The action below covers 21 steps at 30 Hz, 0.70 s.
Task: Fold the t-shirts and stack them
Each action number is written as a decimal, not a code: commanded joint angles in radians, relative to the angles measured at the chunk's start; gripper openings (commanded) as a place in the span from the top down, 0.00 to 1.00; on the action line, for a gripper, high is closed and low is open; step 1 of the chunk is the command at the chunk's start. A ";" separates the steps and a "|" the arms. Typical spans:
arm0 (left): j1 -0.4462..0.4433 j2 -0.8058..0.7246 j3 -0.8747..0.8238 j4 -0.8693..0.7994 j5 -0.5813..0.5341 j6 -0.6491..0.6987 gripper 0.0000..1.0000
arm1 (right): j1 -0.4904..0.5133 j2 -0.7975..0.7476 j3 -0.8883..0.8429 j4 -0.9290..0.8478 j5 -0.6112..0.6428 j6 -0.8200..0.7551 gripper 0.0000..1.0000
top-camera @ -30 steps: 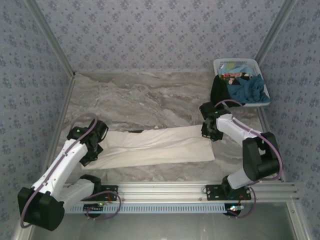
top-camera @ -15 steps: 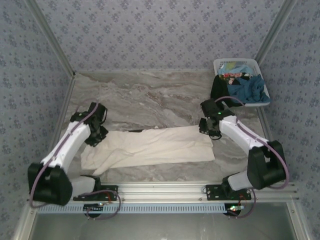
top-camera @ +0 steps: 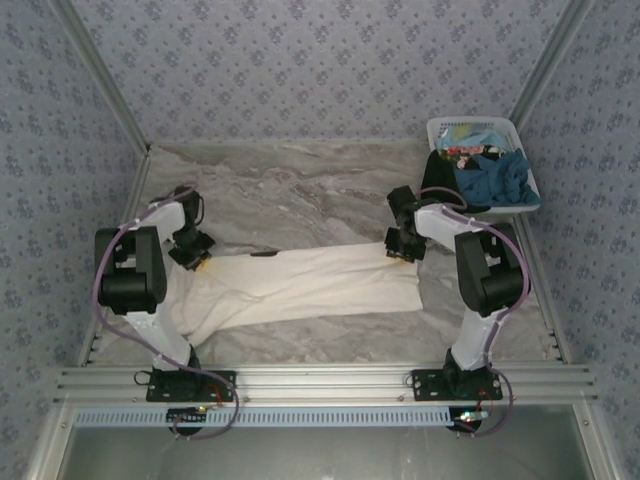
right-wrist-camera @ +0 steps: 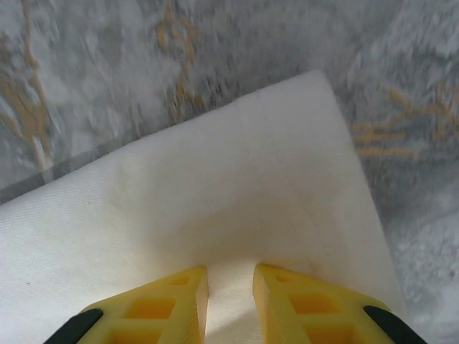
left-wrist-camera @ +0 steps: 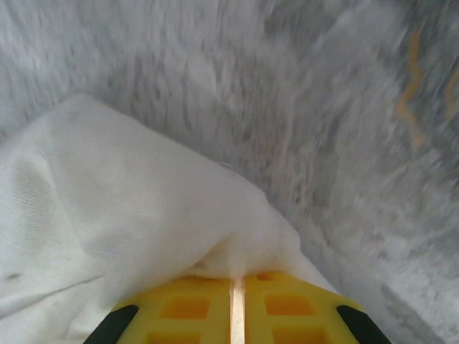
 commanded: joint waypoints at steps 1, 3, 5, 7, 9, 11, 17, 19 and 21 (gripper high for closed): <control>0.034 0.041 0.049 0.015 -0.059 0.087 0.88 | -0.031 0.066 0.013 -0.095 0.063 -0.017 0.73; 0.053 0.038 0.088 0.007 -0.056 0.112 0.87 | -0.040 0.081 0.021 -0.110 0.068 -0.018 0.73; 0.070 0.039 0.141 -0.033 -0.086 0.137 0.87 | -0.042 0.094 0.064 -0.131 0.098 -0.020 0.73; 0.090 0.023 0.175 -0.063 -0.139 0.151 0.85 | -0.043 0.087 0.077 -0.138 0.123 -0.022 0.73; 0.109 -0.014 0.185 -0.060 -0.162 0.168 0.77 | -0.043 0.075 0.086 -0.128 0.129 -0.031 0.73; 0.119 -0.044 0.193 -0.056 -0.175 0.203 0.73 | -0.038 0.053 0.092 -0.089 0.126 -0.056 0.70; 0.109 -0.048 0.160 0.072 0.105 0.346 0.58 | 0.019 0.026 0.156 -0.090 0.108 -0.106 0.66; 0.090 -0.044 0.150 0.107 0.149 0.394 0.52 | 0.028 0.015 0.161 -0.076 0.093 -0.116 0.65; 0.071 -0.026 0.159 0.115 0.171 0.469 0.52 | 0.035 0.016 0.170 -0.083 0.071 -0.118 0.64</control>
